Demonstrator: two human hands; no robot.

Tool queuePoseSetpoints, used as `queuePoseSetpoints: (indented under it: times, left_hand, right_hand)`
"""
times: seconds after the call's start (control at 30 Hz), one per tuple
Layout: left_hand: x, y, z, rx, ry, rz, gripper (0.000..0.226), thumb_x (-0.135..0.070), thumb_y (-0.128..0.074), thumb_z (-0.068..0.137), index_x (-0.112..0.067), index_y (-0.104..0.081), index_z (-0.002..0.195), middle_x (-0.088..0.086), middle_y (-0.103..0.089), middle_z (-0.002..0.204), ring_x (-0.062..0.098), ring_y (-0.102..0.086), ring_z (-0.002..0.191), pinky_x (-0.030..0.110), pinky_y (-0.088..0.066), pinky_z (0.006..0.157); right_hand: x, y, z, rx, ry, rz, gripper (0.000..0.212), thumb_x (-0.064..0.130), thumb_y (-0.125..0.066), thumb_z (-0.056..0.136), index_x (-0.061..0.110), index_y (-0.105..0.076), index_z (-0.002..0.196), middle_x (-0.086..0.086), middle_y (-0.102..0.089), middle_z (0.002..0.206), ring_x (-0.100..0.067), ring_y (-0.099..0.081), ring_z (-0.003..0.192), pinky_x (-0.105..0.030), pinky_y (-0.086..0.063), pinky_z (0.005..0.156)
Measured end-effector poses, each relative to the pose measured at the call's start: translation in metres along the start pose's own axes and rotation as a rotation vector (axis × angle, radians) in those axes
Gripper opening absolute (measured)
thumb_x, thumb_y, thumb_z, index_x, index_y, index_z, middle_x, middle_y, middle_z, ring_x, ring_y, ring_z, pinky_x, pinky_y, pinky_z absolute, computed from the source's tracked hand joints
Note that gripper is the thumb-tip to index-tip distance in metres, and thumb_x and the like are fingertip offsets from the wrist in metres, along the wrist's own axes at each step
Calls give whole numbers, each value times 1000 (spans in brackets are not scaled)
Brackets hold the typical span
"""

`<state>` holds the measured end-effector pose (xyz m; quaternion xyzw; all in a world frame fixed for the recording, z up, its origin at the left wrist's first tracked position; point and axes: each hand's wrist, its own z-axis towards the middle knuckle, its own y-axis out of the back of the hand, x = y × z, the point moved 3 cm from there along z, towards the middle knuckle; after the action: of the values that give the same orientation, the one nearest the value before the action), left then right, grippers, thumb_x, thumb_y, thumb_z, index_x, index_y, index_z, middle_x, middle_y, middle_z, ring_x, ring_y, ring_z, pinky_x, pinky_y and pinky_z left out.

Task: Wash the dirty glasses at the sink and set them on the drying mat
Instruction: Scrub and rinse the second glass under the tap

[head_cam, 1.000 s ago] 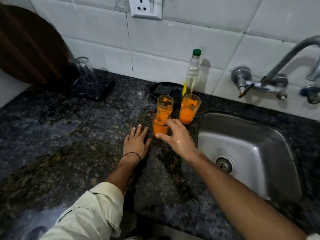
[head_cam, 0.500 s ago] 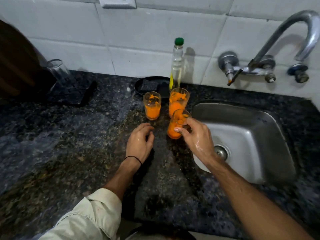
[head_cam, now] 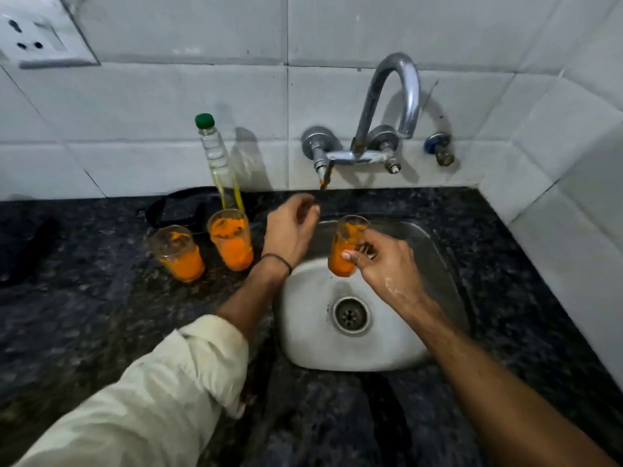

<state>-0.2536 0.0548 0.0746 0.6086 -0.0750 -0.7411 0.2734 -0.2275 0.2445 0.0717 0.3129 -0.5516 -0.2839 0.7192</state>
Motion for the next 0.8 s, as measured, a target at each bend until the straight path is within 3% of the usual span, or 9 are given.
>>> queuePoseSetpoints:
  times: [0.1,0.27,0.37,0.53,0.63,0.73,0.8]
  left_hand:
    - [-16,-30,40,-47,101,92,48,-39,-63,93,-7,-55,129,15,-70,109,27,-66,101,38,-54,89]
    - [-29,-64,76,-88,231,375,42,-37,-45,103,0,-60,114,27,-65,108,46,-59,101,42,-43,76]
    - [-25,-71,78,-174,234,378,42,-34,-37,105,0,-62,106,27,-66,101,47,-59,95,46,-43,73]
    - [-15,-75,80,-261,330,135,40,-35,-41,102,-3,-63,91,21,-70,94,39,-66,87,48,-55,78]
    - [-12,-76,78,-252,416,-223,31,-28,-45,103,-5,-62,90,16,-68,93,33,-71,90,46,-59,82]
    - [-16,-75,59,-61,426,-514,34,-43,-49,100,-11,-58,109,8,-64,109,25,-66,107,37,-56,91]
    - [-12,-81,30,164,424,-540,67,-67,-52,87,-14,-54,128,4,-61,128,20,-62,117,40,-51,99]
  right_hand:
    - [-19,17,15,33,37,34,25,38,-78,80,27,-69,101,3,-73,95,-21,-67,87,-37,-54,77]
    - [-44,25,34,115,109,57,20,40,-78,79,27,-66,89,7,-70,84,-16,-64,78,-37,-54,72]
    - [-57,28,38,167,138,88,22,43,-78,79,28,-64,88,7,-68,84,-17,-64,77,-39,-55,71]
    - [-68,30,43,218,181,91,35,54,-72,77,22,-63,88,7,-67,83,-17,-63,76,-42,-55,70]
    - [-69,30,46,237,204,97,43,63,-63,75,22,-62,89,8,-66,82,-16,-62,76,-43,-56,69]
    - [-66,34,50,241,214,106,30,49,-74,79,22,-61,84,8,-65,79,-12,-61,74,-40,-55,68]
    - [-65,37,54,267,231,114,26,44,-77,81,22,-63,84,8,-65,80,-10,-61,75,-40,-54,70]
